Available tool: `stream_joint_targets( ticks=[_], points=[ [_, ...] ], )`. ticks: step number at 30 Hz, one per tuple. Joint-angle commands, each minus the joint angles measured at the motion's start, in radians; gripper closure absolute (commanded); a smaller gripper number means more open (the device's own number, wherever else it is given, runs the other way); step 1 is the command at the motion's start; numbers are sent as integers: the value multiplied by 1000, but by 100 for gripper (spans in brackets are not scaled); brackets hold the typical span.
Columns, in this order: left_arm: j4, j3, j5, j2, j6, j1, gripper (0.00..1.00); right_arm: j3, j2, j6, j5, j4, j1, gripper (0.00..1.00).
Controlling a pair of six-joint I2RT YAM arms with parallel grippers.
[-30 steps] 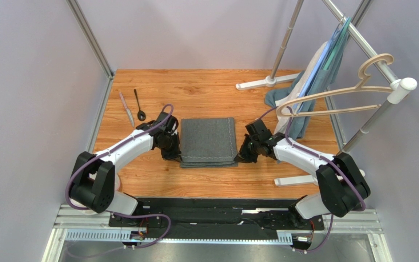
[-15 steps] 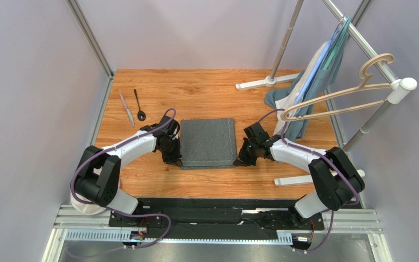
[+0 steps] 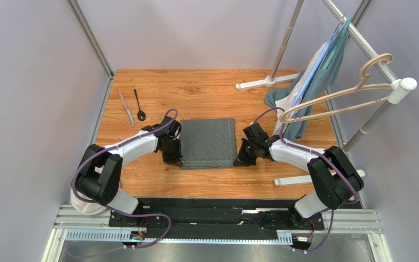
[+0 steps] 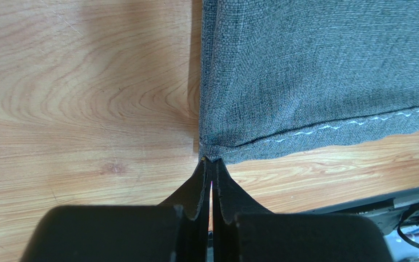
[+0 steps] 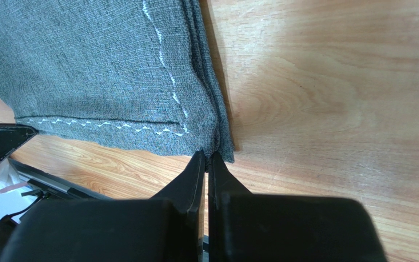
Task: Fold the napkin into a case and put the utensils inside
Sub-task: Smooth out the square-folded napkin at the center of the board.
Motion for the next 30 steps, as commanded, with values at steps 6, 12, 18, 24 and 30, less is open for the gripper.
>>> stream_joint_targets(
  ticks=[6, 12, 18, 24, 30],
  points=[
    [-72, -3, -98, 27, 30, 10, 100, -32, 34, -86, 87, -11, -12, 100],
    [-133, 31, -67, 16, 43, 10, 75, -1, 34, -133, 67, -33, -12, 88],
    [-281, 111, -113, -250, 40, 10, 50, 114, -78, -270, 88, -221, -10, 51],
    [30, 115, 175, -158, -78, 10, 76, 194, -157, -331, 64, -229, -9, 41],
    [-14, 102, 93, 68, -19, 7, 93, 218, 76, -343, -128, -108, -9, 73]
  ],
)
